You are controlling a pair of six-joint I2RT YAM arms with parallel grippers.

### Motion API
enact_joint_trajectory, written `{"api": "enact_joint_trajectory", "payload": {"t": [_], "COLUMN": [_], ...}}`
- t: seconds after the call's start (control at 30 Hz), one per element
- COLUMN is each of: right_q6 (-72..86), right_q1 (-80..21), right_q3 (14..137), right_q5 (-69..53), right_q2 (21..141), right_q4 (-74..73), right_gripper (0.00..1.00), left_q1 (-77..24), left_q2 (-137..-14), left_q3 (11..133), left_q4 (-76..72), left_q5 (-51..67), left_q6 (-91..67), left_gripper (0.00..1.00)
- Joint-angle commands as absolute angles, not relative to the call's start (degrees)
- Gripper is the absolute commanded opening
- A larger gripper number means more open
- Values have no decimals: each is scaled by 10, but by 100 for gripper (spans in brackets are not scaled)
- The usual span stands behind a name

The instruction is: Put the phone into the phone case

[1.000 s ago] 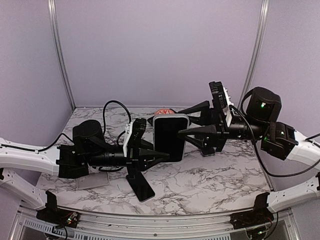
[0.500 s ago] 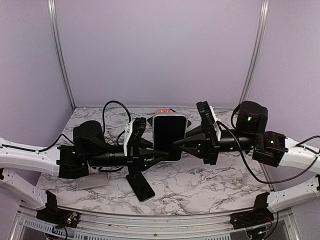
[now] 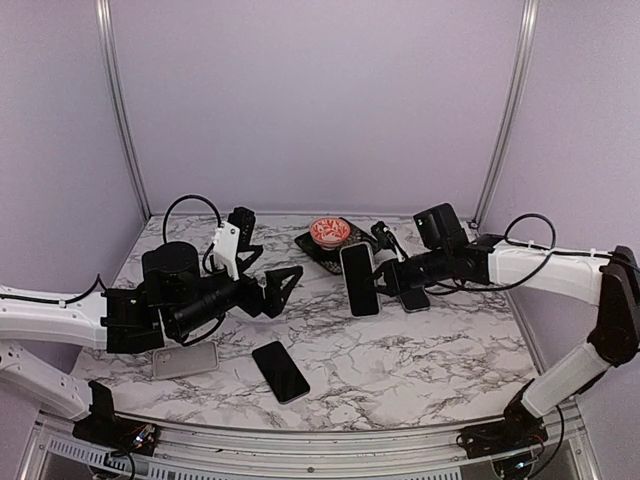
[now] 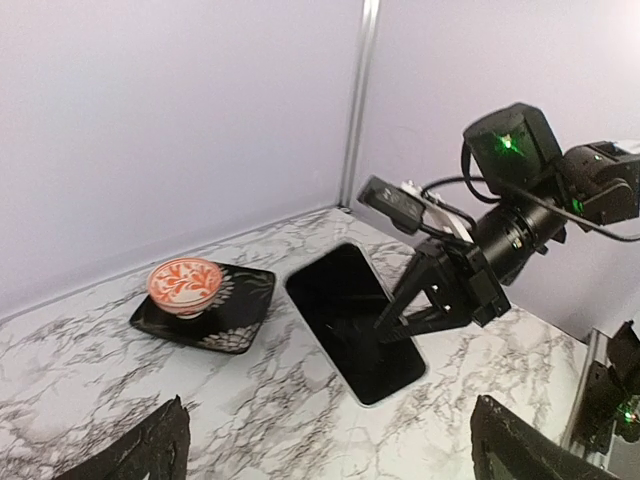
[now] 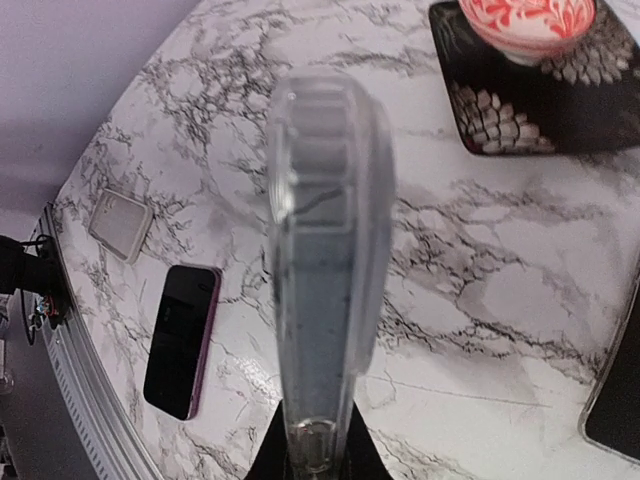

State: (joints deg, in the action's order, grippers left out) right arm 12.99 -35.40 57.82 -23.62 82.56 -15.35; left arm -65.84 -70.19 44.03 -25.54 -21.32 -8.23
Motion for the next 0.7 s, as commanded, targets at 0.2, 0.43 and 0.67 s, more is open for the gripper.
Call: {"api": "enact_joint_trajectory", "payload": {"t": [0.2, 0.43, 0.67], "right_q6": [154, 126, 96], "right_q1": [-262, -215, -208], "right_q3": [637, 689, 723], "right_q5": [-404, -423, -344], "right_q2": [971, 1067, 1110], "right_q4": [-206, -235, -278], "right_gripper": [0, 4, 20], "left_q1": [-634, -623, -618], "left_q2": [-641, -643, -638], "left_q3": [410, 408, 397], "left_q4": [-205, -194, -188], "left_q5": [-287, -276, -276], "left_q6": [-111, -131, -142], "left_gripper": [99, 99, 99]}}
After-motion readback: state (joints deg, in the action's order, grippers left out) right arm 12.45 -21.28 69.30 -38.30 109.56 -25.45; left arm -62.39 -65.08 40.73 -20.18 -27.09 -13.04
